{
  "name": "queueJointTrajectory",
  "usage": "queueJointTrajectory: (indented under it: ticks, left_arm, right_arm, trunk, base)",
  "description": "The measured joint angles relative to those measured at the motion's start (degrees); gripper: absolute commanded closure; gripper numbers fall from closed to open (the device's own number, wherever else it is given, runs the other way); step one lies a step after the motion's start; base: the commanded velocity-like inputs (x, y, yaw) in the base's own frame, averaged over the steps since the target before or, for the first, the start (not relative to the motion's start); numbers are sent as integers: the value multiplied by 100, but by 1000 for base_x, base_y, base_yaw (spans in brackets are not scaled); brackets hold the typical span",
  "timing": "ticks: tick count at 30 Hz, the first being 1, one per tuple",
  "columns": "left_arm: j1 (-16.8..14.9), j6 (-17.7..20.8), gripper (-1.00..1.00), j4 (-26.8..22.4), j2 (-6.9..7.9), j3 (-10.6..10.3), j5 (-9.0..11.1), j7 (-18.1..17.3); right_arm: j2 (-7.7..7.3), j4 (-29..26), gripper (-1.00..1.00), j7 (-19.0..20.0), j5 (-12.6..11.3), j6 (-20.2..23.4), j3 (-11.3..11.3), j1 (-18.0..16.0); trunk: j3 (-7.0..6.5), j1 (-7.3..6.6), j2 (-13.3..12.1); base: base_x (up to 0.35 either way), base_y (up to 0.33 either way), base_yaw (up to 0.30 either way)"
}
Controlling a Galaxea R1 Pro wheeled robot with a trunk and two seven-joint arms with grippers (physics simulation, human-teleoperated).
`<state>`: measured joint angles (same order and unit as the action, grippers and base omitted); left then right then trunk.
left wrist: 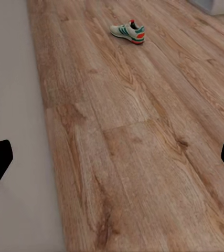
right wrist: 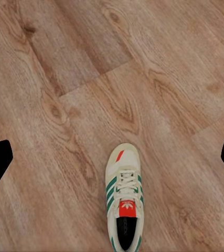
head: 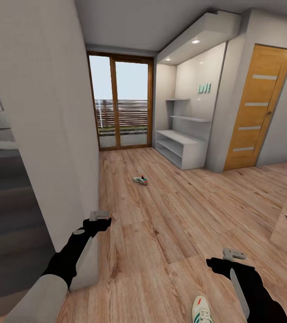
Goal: Pick up the two gym shoes and the two sandals from the corridor floor and place them onto the hallstand (shoe rack) in the corridor, making sure they are on the rack and not on the floor. Arrange them so the two gym shoes are next to each other and the two sandals are next to each other.
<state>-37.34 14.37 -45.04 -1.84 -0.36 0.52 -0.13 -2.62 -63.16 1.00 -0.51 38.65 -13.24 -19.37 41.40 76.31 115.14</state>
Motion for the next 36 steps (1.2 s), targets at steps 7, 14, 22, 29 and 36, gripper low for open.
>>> queueJointTrajectory:
  ticks: [7,14,22,29,36]
  left_arm:
    - [-7,4,-100,7,-16,-13,6,-3]
    - [-8,11,-100,21,-78,-15,11,0]
    - [-8,37,-100,29,-134,-56,12,4]
    - [-8,37,-100,277,-141,-111,12,-1]
    - [-10,33,-100,394,-176,-118,5,-3]
  right_arm:
    - [-2,-4,-100,-3,29,8,2,-7]
    - [-2,-5,-100,-5,34,6,2,-9]
    - [-2,-5,-100,-5,32,5,2,-3]
    - [-2,-6,-100,-5,14,6,-6,-2]
    - [-2,4,-100,-5,10,6,-7,-2]
  trunk:
    - [0,0,0]
    - [0,-3,0]
    - [0,0,0]
    - [22,0,0]
    - [78,0,0]
  base:
    - [6,0,0]
    - [194,0,0]
    - [72,0,0]
    - [8,0,-55]
    - [1,0,-100]
